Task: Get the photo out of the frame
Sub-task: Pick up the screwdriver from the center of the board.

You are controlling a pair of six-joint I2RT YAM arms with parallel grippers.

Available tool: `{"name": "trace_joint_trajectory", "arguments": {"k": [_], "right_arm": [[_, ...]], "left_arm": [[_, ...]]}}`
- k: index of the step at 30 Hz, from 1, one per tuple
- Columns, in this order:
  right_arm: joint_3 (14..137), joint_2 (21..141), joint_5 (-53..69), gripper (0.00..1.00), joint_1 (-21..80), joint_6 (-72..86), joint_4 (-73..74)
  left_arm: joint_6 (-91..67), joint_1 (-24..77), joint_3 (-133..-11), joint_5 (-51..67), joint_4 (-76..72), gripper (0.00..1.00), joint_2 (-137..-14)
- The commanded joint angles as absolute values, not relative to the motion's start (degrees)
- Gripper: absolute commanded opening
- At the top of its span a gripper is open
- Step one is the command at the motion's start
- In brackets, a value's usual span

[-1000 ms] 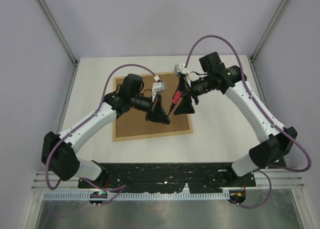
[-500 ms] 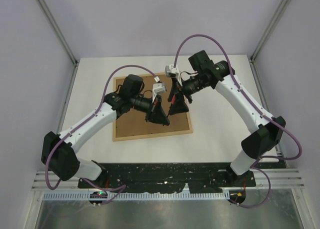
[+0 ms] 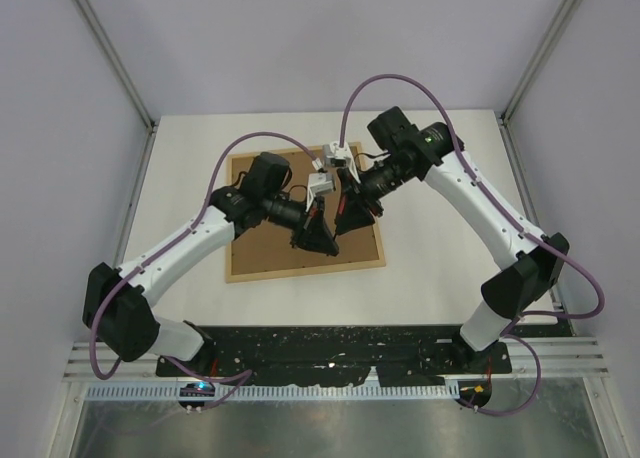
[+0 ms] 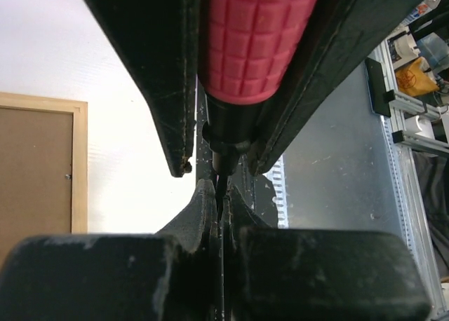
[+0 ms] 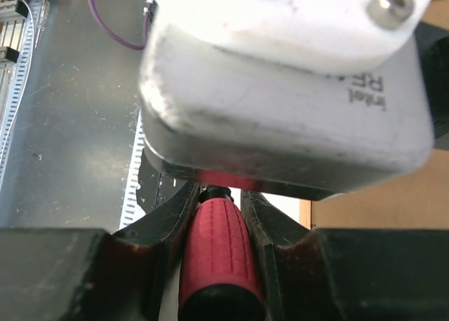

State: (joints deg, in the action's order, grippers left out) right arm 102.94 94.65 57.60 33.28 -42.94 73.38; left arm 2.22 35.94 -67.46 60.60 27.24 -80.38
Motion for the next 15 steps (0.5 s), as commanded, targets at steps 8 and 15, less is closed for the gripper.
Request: {"name": "trace_joint_trajectory", "arguments": {"k": [8, 15], "right_arm": [[95.64, 88.16, 55.55, 0.08, 31.82, -35.01, 61.56], [80.01, 79.99, 55.9, 0.08, 27.25, -22.86, 42.03]], "left_arm": [[2.47, 32.0, -71.37, 58.88, 25.05, 0.51, -77.17], [4.03, 25.94, -74.43, 57.49, 29.16, 1.0, -73.74]]}}
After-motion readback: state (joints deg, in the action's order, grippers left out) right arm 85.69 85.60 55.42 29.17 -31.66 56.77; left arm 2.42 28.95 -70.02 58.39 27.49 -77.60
